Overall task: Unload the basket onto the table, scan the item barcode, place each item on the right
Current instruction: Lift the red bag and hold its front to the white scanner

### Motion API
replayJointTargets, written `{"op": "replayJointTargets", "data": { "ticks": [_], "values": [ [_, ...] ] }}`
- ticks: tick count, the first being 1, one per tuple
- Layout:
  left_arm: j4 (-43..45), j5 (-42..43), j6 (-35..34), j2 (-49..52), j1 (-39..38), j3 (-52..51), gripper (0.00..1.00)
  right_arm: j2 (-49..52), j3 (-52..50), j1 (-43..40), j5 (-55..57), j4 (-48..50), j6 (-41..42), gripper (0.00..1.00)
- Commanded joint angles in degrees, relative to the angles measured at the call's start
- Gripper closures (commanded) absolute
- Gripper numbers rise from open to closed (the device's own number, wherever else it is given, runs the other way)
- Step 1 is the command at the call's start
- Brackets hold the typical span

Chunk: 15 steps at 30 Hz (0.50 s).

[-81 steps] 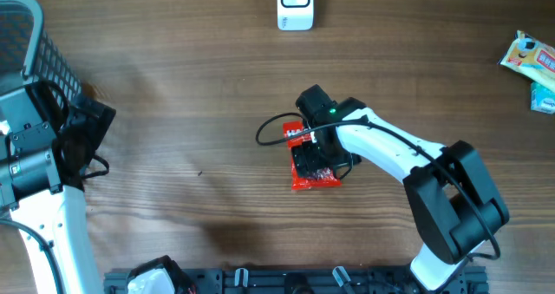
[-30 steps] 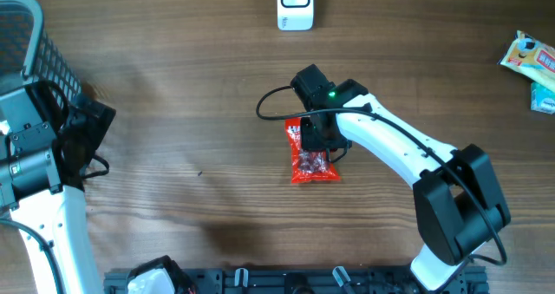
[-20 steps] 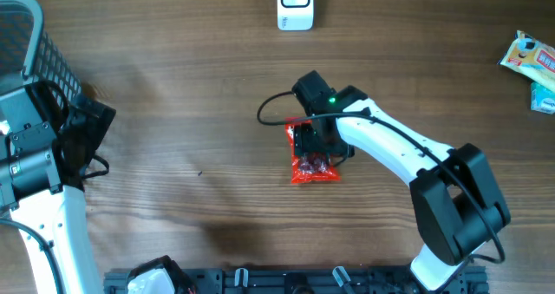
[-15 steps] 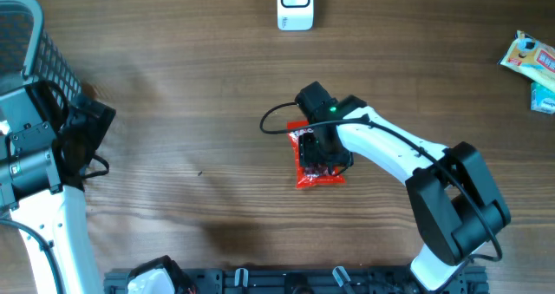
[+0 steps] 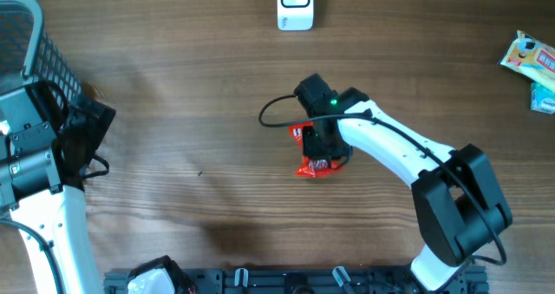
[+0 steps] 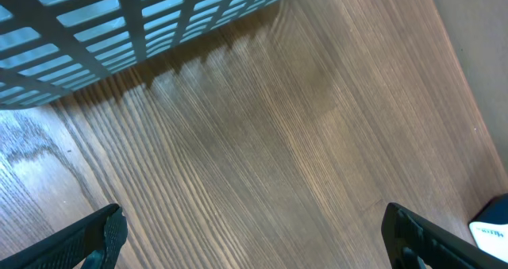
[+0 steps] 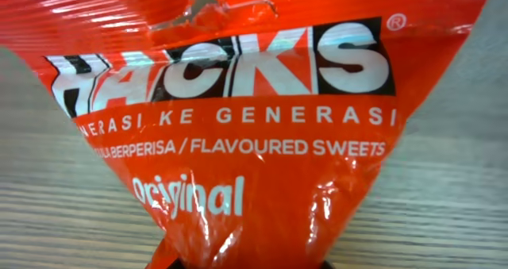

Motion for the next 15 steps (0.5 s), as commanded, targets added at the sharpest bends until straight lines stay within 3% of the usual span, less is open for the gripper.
{"op": "replayJointTargets", "data": {
  "ticks": [1,5,10,12,15],
  "values": [
    [0.13,-0.74,-0.72,0.22,0.37,0.11,0.0,0.94,6.6,-1.84,1.95,-0.22,-1.46,0.96],
    [0.13,-0.74,-0.72,0.22,0.37,0.11,0.0,0.94,9.33,-7.26,-12.66,6.12,-5.66,0.96],
    [0.13,-0.74,-0.72,0.22,0.37,0.11,0.0,0.94,9.31,-17.0,-42.49,18.21,-6.67,0.96],
    [0.13,-0.74,-0.72,0.22,0.37,0.11,0.0,0.96,9.31,-21.35,-61.59,24.39,-6.64,0.96],
    [0.13,-0.74,-0.72,0.22,0.37,0.11,0.0,0.96,9.31,-24.83,-73.92,28.35,-4.9,0.96]
  ]
}}
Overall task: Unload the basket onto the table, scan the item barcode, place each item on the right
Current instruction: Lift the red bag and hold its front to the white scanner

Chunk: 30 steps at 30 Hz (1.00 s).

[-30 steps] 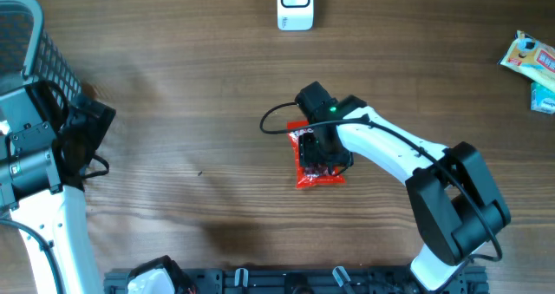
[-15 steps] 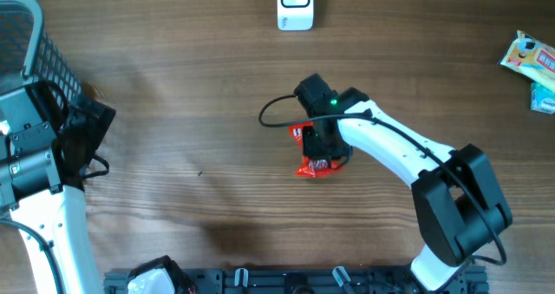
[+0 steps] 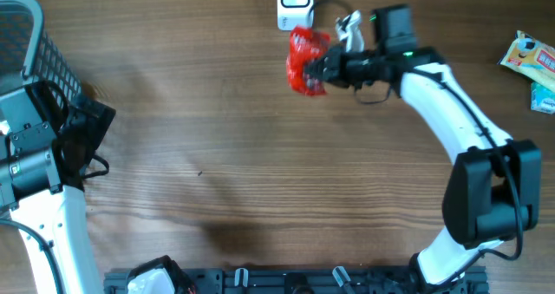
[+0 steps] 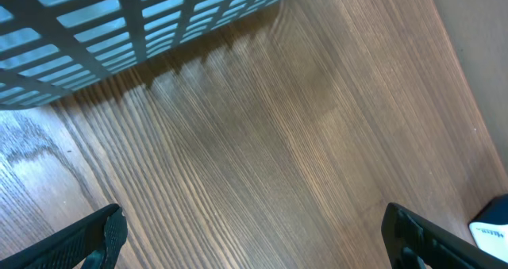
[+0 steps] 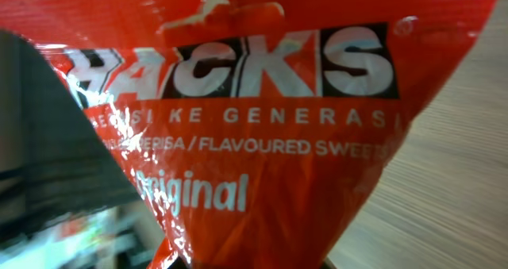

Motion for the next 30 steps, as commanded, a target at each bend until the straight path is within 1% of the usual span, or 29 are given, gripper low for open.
{"op": "replayJointTargets", "data": {
  "ticks": [1,5,6,7,9,12,14,19,20,21,23,25,27,30],
  "values": [
    [0.11,-0.76,-0.74,0.22,0.37,0.11,0.0,0.63,1.44,-3.37,-25.53,2.21,0.61,0.96],
    [0.09,-0.76,-0.72,0.22,0.37,0.11,0.0,0.63,1.44,-4.76,-24.37,3.13,3.28,0.96],
    [0.09,-0.76,-0.72,0.22,0.37,0.11,0.0,0.63,1.44,-4.74,-20.11,3.96,6.32,0.96],
    [0.09,-0.76,-0.72,0.22,0.37,0.11,0.0,0.63,1.44,-4.61,-11.43,4.44,9.11,0.96],
    [0.11,-0.76,-0.72,0.22,0.37,0.11,0.0,0.63,1.44,-3.54,2.27,4.2,10.51,0.96],
    [0.11,-0.76,-0.72,0.22,0.37,0.11,0.0,0.61,2.01,-0.33,16.15,5.03,10.01,0.96],
    [0.09,-0.76,-0.74,0.22,0.37,0.11,0.0,0.61,4.52,2.45,27.39,5.03,8.46,0.95],
    [0.11,-0.76,-0.72,0.22,0.37,0.11,0.0,0.63,14.93,9.79,54.88,5.84,0.46,0.96],
    [0.09,-0.76,-0.74,0.22,0.37,0.11,0.0,0.63,15.91,12.24,64.78,10.29,-2.78,0.96],
    [0.09,-0.76,-0.72,0.22,0.37,0.11,0.0,0.66,15.91,13.27,68.59,13.35,-4.26,0.96],
    [0.11,-0.76,-0.74,0.22,0.37,0.11,0.0,2.14,15.91,14.67,71.08,20.17,-8.13,0.96],
    [0.11,-0.76,-0.74,0.22,0.37,0.11,0.0,5.64,15.91,14.75,71.43,25.88,-7.17,0.96],
    [0.11,-0.79,-0.72,0.22,0.37,0.11,0.0,8.52,15.91,14.6,71.23,29.44,-6.08,0.95],
    [0.11,-0.76,-0.74,0.22,0.37,0.11,0.0,14.71,15.91,14.56,69.31,39.5,-6.16,0.95]
  ]
}}
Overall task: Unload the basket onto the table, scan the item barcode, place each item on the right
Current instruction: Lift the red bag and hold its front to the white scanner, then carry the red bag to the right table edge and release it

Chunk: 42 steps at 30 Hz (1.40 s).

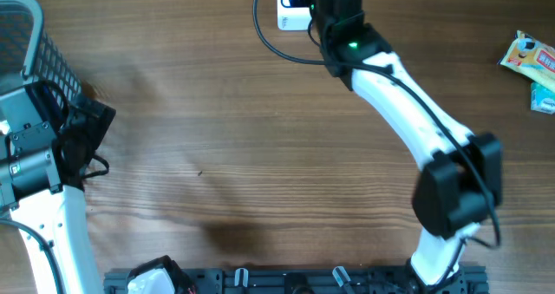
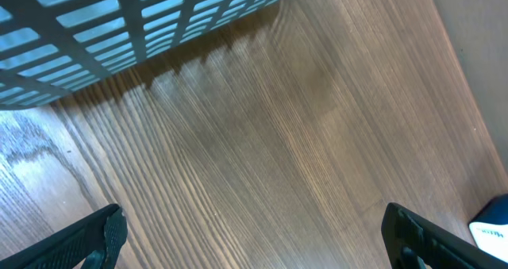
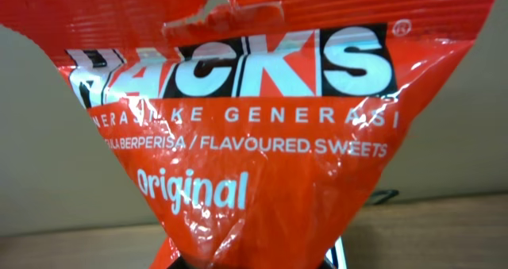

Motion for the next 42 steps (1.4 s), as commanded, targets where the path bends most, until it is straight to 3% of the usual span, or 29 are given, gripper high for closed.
{"op": "replayJointTargets", "data": {
  "ticks": [1,4,15,24,33,38,42],
  "values": [
    [0.17,-0.76,-0.74,0.22,0.37,0.11,0.0,8.22,0.22,-0.31,0.81,8.57,-1.11,0.95],
    [0.17,-0.76,-0.72,0.22,0.37,0.11,0.0,11.72,0.22,-0.24,-0.72,12.0,-1.09,0.95],
    [0.15,-0.76,-0.72,0.22,0.37,0.11,0.0,13.86,0.2,-0.83,-0.48,7.28,-1.11,0.96],
    [0.17,-0.76,-0.72,0.22,0.37,0.11,0.0,18.62,0.15,-1.55,-0.55,9.01,-0.94,0.96],
    [0.17,-0.76,-0.74,0.22,0.37,0.11,0.0,13.35,0.17,-3.56,5.64,10.54,-3.06,0.96],
    [0.17,-0.76,-0.72,0.22,0.37,0.11,0.0,7.02,0.17,-8.33,20.59,-0.33,-3.89,0.96],
    [0.17,-0.76,-0.72,0.22,0.37,0.11,0.0,6.49,0.15,-17.07,31.61,-19.85,-1.86,0.96]
  ]
}}
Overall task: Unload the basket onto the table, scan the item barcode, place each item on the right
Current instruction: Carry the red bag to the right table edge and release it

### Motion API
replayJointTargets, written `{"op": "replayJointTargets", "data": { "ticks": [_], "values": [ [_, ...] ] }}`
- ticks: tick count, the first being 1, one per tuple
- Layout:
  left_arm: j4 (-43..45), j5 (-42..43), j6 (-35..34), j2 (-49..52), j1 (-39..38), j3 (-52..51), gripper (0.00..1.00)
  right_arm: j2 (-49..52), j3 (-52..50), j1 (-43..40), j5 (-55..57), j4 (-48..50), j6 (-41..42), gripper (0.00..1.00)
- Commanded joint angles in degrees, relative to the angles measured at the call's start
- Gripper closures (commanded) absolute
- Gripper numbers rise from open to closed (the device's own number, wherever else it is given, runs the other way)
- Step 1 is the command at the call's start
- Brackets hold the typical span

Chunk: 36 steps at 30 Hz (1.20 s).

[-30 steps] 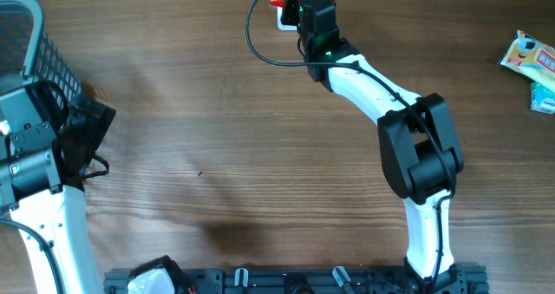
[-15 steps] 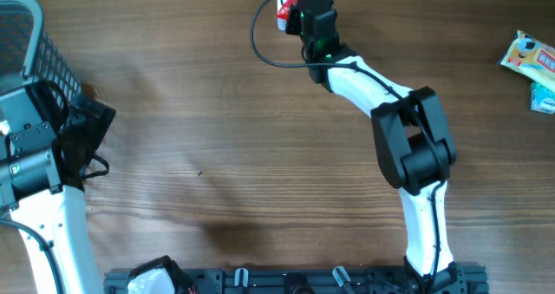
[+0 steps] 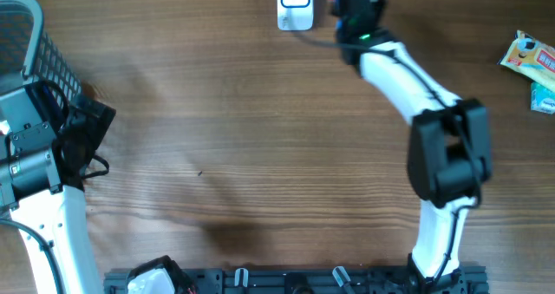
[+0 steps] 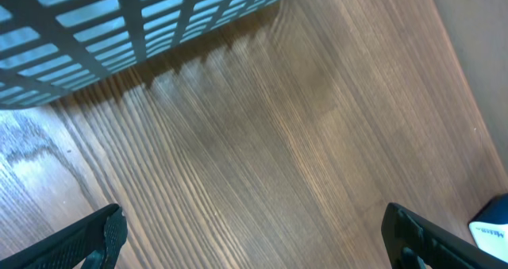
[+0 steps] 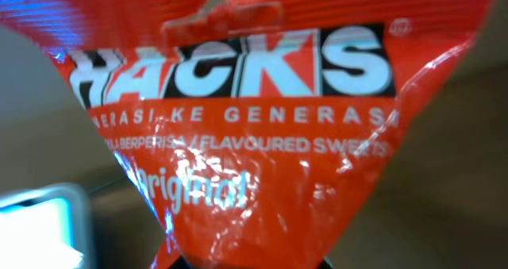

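Note:
A red "Hacks Original" sweets bag (image 5: 238, 126) fills the right wrist view, and my right gripper (image 5: 248, 263) is shut on its lower end. The bag does not show in the overhead view. There the right arm (image 3: 381, 55) reaches to the table's far edge, just right of the white barcode scanner (image 3: 295, 5). A pale blue-white corner of the scanner (image 5: 40, 225) shows at the lower left beside the bag. No barcode shows on the visible side. My left gripper (image 4: 254, 241) is open over bare wood at the left, with nothing between its fingers.
A grey wire basket (image 3: 30, 34) stands at the far left, and its mesh (image 4: 119, 31) lies just above the left fingers. Snack packets (image 3: 533, 64) lie at the right edge. A dark rail (image 3: 295, 281) runs along the front edge.
The right wrist has shifted right, from over the scanner to just beside it, so the scanner is uncovered in the overhead view. The bag is still held. The left arm has not moved.
My right gripper was shut on the red bag lying on the middle of the table. Then it held the bag in the air beside the scanner at the far edge. Then it was over the scanner, and now just right of it.

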Motion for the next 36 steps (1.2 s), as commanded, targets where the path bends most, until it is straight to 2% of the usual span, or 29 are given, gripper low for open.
{"op": "replayJointTargets", "data": {
  "ticks": [1,3,5,10,14,16,17,19,20,21,26,30,33,36],
  "values": [
    [0.13,-0.74,-0.72,0.22,0.37,0.11,0.0,-0.92,-0.04,-9.79,11.91,-14.27,4.9,0.96],
    [0.13,-0.74,-0.74,0.22,0.37,0.11,0.0,-0.92,-0.04,-18.21,9.38,-28.15,15.26,0.96],
    [0.11,-0.74,-0.72,0.22,0.37,0.11,0.0,-0.92,-0.7,-24.55,2.86,-33.2,18.56,0.96],
    [0.13,-0.74,-0.74,0.22,0.37,0.11,0.0,-0.92,-0.81,-40.48,-22.91,-37.83,16.11,0.96],
    [0.13,-0.74,-0.72,0.22,0.37,0.11,0.0,-0.92,-0.81,-46.53,-31.36,-38.12,12.0,0.96],
    [0.11,-0.74,-0.72,0.22,0.37,0.11,0.0,-0.92,-0.81,-47.23,-31.47,-38.1,10.99,0.43],
    [0.11,-0.74,-0.72,0.22,0.37,0.11,0.0,-0.92,-0.79,-47.28,-31.5,-38.1,10.82,0.33],
    [0.13,-0.74,-0.72,0.22,0.37,0.11,0.0,-1.16,-0.74,-47.25,-31.3,-38.93,9.55,0.3],
    [0.13,-0.74,-0.72,0.22,0.37,0.11,0.0,-1.6,-0.74,-47.25,-31.23,-39.52,9.57,0.11],
    [0.13,-0.74,-0.72,0.22,0.37,0.11,0.0,-2.27,-0.74,-47.25,-31.23,-39.87,9.57,0.0],
    [0.13,-0.74,-0.72,0.22,0.37,0.11,0.0,-11.17,-0.74,-47.32,-30.84,-40.44,9.66,0.0],
    [0.11,-0.74,-0.74,0.22,0.37,0.11,0.0,-25.0,-0.74,-47.23,-36.2,-43.28,9.81,0.0],
    [0.13,-0.74,-0.72,0.22,0.37,0.11,0.0,-33.14,-0.74,-46.34,-47.65,-50.23,9.31,0.0],
    [0.13,-0.74,-0.72,0.22,0.37,0.11,0.0,-36.61,-0.74,-42.75,-50.88,-59.52,4.57,0.0]
  ]
}}
